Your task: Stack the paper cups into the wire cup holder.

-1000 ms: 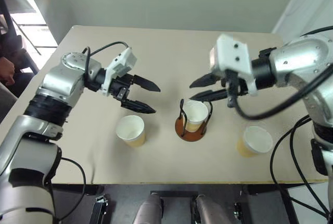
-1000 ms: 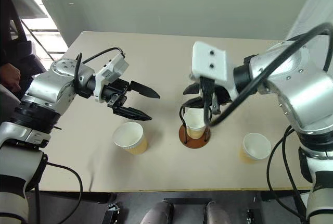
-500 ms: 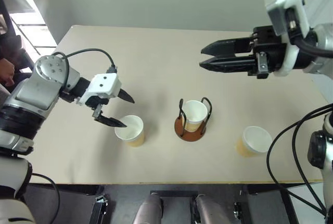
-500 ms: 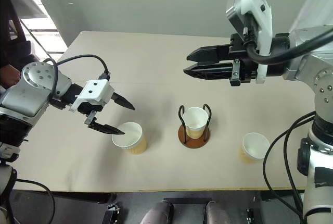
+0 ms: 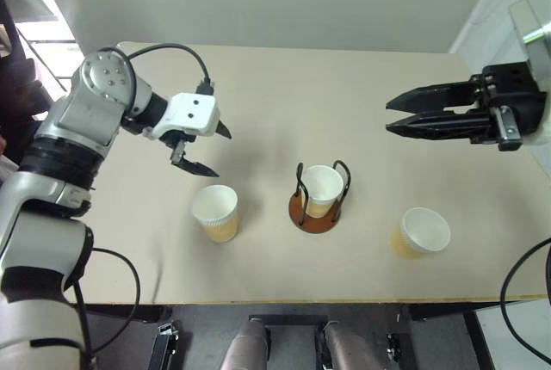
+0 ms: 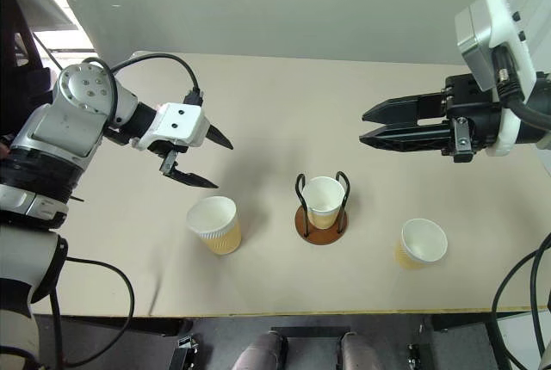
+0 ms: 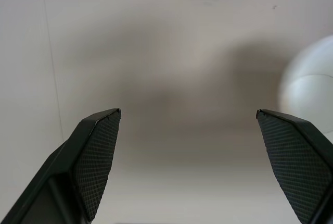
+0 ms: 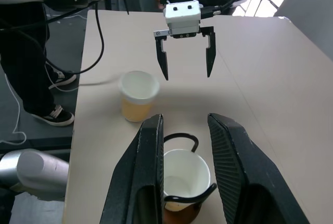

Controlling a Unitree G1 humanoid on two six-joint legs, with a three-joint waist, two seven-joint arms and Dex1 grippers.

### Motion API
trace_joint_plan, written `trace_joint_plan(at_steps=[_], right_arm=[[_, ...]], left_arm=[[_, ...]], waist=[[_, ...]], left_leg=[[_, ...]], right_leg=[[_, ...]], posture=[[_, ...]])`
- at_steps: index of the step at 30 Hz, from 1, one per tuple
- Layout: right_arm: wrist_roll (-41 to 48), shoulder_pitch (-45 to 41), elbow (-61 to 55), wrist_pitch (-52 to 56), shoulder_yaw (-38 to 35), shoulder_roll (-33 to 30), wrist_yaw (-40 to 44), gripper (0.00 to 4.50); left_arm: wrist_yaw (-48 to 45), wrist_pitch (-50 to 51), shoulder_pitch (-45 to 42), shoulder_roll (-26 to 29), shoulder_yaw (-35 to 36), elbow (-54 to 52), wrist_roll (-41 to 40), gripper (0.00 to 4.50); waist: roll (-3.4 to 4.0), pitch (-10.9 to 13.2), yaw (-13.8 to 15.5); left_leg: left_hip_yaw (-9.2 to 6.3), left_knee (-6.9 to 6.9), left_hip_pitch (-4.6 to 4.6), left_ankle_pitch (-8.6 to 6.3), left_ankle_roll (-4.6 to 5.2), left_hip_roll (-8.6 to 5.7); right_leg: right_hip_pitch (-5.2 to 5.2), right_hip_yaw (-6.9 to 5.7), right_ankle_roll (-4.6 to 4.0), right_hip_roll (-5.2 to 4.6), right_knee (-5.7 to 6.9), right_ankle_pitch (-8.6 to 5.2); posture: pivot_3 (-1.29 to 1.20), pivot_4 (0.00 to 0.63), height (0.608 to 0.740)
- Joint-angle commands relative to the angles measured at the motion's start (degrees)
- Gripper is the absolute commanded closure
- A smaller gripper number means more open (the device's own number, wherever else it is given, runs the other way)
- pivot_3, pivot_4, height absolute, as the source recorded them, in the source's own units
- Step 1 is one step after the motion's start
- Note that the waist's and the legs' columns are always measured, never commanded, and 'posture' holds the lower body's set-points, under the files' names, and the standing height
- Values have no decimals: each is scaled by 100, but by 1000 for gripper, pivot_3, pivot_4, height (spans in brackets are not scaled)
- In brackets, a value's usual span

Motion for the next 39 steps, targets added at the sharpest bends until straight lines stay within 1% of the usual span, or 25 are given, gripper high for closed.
trace_joint_plan(at_steps=[1,6,10,13,15,18,22,25,30,39], right_arm=[[138,18,106,-63,-247,-353,106,3238],[235,-46,320,-65,-167,-710,274,3238],[182,-118,493,-143,-56,-900,397,3238],[179,-138,544,-161,7,-1005,481,3238],[176,-169,581,-171,41,-1038,516,3238],[181,-249,622,-169,127,-1041,525,3238],[215,-254,603,-178,192,-1017,576,3238],[281,-193,529,-281,159,-953,674,3238],[338,-31,419,-443,100,-877,728,3238],[377,8,306,-570,206,-699,719,3238]], left_arm=[[-189,133,-202,-2,86,-159,-72,0],[-189,403,-320,294,-273,-523,-406,0],[-189,376,-635,434,-581,-399,-386,0],[-189,695,-771,631,-824,-648,-781,0],[-189,865,-768,851,-1066,-942,-1104,0],[-189,897,-625,1107,-1371,-1212,-1325,0],[-189,1039,-412,1257,-1563,-1548,-1626,0],[-189,900,-287,1262,-1661,-1498,-1524,0],[-189,709,-176,1102,-1643,-1245,-1310,0],[-189,721,125,647,-1466,-1150,-1070,0]], waist=[[0,0,1],[0,0,-2],[0,0,-2],[0,0,3],[1,0,-2],[2,1,-4],[2,1,6],[2,1,11],[2,1,11],[2,0,12]], left_leg=[[-1,0,-5,0,0,0],[0,8,-34,2,-3,1],[0,15,-36,-1,1,0],[-1,23,-37,-2,5,0],[0,27,-38,-3,6,0],[1,31,-38,-4,8,0],[-1,38,-38,-3,8,0],[-1,46,-39,-3,8,0],[-1,59,-39,-3,9,0],[-1,79,-40,-4,11,-2]], right_leg=[[-3,-1,2,0,-1,1],[-30,0,10,1,-4,5],[-30,2,15,0,-4,7],[-28,2,17,0,-2,8],[-29,2,19,0,-2,10],[-28,3,19,0,-1,10],[-28,3,19,0,6,10],[-26,1,21,0,7,11],[-22,1,22,1,10,12],[-14,0,28,1,13,23]], posture=[[0,150,740],[0,150,740],[0,150,740],[0,150,740],[0,150,740],[0,150,740],[0,150,740],[0,150,740],[0,150,740],[0,150,740]])
